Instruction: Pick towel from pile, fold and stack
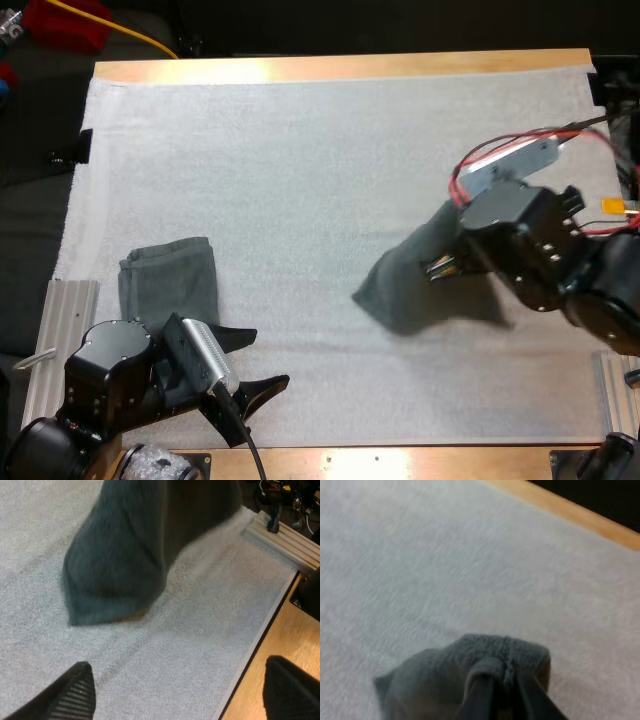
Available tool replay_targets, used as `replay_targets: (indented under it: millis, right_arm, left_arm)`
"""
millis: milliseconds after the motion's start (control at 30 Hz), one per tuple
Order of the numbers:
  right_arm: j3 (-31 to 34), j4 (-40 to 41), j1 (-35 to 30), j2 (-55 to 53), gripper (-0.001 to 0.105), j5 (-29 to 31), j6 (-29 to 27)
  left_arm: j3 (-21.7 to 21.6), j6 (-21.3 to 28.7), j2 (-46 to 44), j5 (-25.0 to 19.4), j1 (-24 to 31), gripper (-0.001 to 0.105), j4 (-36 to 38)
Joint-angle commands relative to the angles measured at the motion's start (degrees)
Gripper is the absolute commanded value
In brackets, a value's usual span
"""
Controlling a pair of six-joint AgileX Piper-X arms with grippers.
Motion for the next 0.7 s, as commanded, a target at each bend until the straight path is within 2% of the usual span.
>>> replay_targets:
  millis: [0,133,300,433,567,667]
  right_arm:
    - [-1.02,-0.16,-0.16,-0.50,0.000,0.43,-0.73]
    - [-1.26,-0.30,-0.16,-0.06,0.000,-8.66,-0.39]
    - [-1.26,-0.30,-0.16,3.22,0.000,-12.32,1.79]
    - [-1.26,-0.30,0.18,8.61,0.000,-17.65,2.00]
    - [-1.26,-1.57,0.20,14.32,0.000,-20.54,2.51]
    - [-1.26,-5.77,0.20,17.23,0.000,-26.75,2.60]
  left_arm:
    - [-0.10,-0.57,-0.01,0.62,-0.20,0.067,-0.01]
    - [-0.10,-0.57,-0.01,0.62,-0.20,0.067,-0.01]
    - [-0.10,-0.57,-0.01,0.62,-0.20,0.067,-0.01]
    - [-0.10,-0.57,-0.01,0.62,-0.20,0.067,-0.01]
    - [-0.10,-0.57,-0.01,0.62,-0.20,0.067,-0.01]
    - [-0.10,-0.57,-0.01,0.62,-0.20,0.067,-0.01]
